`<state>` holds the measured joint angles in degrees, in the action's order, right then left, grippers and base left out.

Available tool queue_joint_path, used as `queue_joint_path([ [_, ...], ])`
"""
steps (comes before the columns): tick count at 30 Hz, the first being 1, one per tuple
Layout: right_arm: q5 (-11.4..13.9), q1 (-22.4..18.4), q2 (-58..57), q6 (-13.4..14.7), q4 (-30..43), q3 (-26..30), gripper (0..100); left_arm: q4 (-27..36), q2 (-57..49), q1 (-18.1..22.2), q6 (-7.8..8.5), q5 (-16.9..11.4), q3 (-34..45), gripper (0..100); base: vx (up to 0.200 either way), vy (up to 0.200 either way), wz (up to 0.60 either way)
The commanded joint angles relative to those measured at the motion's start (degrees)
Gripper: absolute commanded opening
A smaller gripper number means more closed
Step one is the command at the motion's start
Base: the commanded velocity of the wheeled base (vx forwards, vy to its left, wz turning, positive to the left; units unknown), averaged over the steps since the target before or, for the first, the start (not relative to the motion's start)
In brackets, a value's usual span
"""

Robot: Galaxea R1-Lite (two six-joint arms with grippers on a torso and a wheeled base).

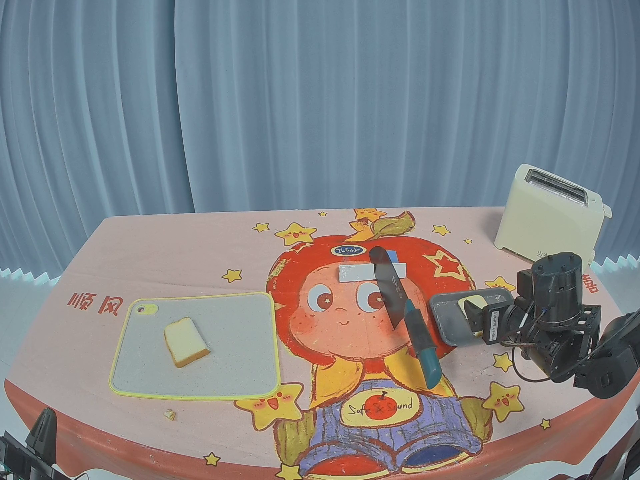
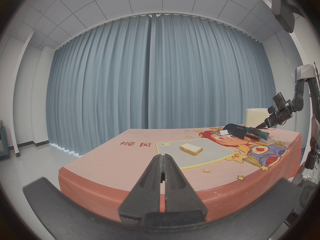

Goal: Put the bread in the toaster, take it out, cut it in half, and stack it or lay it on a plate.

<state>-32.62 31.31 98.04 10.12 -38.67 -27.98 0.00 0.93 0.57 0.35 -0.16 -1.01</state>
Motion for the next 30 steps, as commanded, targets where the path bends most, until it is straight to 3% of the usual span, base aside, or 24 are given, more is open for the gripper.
queue_joint_path([
  [1,0.01,-0.02,-1.62,-0.19,0.08,-0.24,100,0.00,-0.93,0.04,0.00,-0.02,1.01,0,0.000,0.000,0.00],
  [20,0.45,-0.90,-3.29,-0.27,0.00,-0.24,100,0.00,-0.93,0.04,-0.09,-0.02,1.01,0,0.000,0.000,0.00],
  [30,0.72,-4.15,-5.49,-0.27,0.00,-0.24,100,0.00,-0.93,0.04,-0.18,-0.02,1.01,0,0.000,0.000,0.00],
])
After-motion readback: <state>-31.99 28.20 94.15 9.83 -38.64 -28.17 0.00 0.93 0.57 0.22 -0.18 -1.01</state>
